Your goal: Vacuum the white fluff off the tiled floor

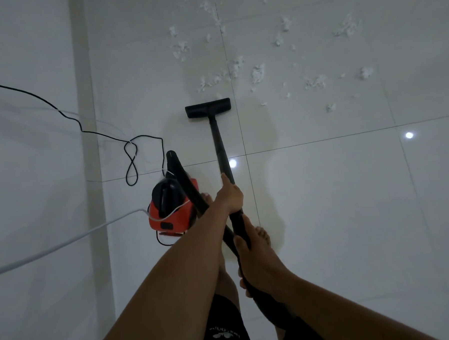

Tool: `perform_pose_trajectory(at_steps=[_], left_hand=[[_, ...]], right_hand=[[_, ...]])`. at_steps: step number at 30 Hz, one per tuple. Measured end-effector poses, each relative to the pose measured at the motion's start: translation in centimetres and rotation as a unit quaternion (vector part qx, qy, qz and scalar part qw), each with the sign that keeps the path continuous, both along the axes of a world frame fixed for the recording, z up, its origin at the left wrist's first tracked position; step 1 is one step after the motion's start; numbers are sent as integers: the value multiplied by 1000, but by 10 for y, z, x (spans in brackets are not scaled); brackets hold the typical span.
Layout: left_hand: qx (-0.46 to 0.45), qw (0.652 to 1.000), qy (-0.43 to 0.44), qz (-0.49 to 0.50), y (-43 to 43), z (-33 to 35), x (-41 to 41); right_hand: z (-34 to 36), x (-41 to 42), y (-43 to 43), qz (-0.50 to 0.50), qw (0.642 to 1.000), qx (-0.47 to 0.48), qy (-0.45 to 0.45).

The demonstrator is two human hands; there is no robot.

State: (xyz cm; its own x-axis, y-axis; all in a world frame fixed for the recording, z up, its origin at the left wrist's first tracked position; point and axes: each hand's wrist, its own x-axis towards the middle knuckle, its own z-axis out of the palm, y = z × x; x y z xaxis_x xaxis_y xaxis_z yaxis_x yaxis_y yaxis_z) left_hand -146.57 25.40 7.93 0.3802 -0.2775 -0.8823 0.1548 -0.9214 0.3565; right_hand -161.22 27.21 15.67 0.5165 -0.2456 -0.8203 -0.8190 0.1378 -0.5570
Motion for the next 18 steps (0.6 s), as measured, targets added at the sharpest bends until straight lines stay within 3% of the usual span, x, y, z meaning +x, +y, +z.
perform_pose_trajectory(at_steps=[10, 14, 18], left_hand=[[-9, 1000, 5, 11, 8, -58, -18], [-12, 1000, 2, 4, 11, -65, -18], [-12, 1000, -13, 11, 18, -79, -26]], right_hand=[[-46, -20, 3, 6, 999, 32, 39], [-37, -16, 1, 29, 999, 27, 33], [-72, -32, 18, 7, 1000, 20, -1]])
